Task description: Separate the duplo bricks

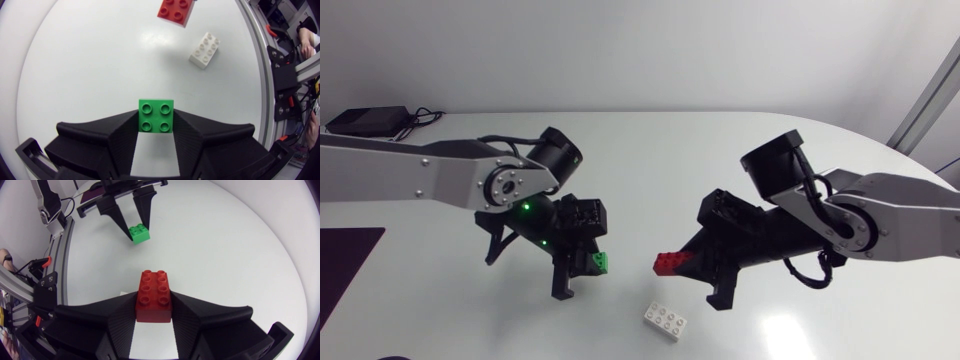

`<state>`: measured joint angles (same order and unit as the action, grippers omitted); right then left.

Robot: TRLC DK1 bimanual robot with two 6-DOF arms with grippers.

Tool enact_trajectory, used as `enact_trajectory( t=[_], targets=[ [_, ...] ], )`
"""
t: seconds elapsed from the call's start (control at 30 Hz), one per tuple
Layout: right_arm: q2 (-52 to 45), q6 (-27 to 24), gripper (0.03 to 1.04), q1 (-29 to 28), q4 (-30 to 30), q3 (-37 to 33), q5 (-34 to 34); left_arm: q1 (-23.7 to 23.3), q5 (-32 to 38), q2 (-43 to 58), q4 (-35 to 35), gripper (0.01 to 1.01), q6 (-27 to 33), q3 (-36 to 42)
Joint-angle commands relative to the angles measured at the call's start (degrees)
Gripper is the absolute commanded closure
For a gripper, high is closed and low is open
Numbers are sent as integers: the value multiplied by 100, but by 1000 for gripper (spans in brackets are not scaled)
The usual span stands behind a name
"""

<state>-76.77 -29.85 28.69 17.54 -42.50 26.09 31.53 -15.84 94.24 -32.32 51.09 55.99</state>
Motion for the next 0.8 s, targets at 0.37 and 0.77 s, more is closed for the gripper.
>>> enact_trajectory(
  t=[0.37, 0.77],
  targets=[
    [-1314, 568, 787, 172, -1165, -180, -684, 125, 1267, 605, 1474, 749, -284, -835],
    [-1991, 708, 779, 629, -1719, -391, -983, 99, 1443, 719, 1887, 702, -328, -1046]
  ],
)
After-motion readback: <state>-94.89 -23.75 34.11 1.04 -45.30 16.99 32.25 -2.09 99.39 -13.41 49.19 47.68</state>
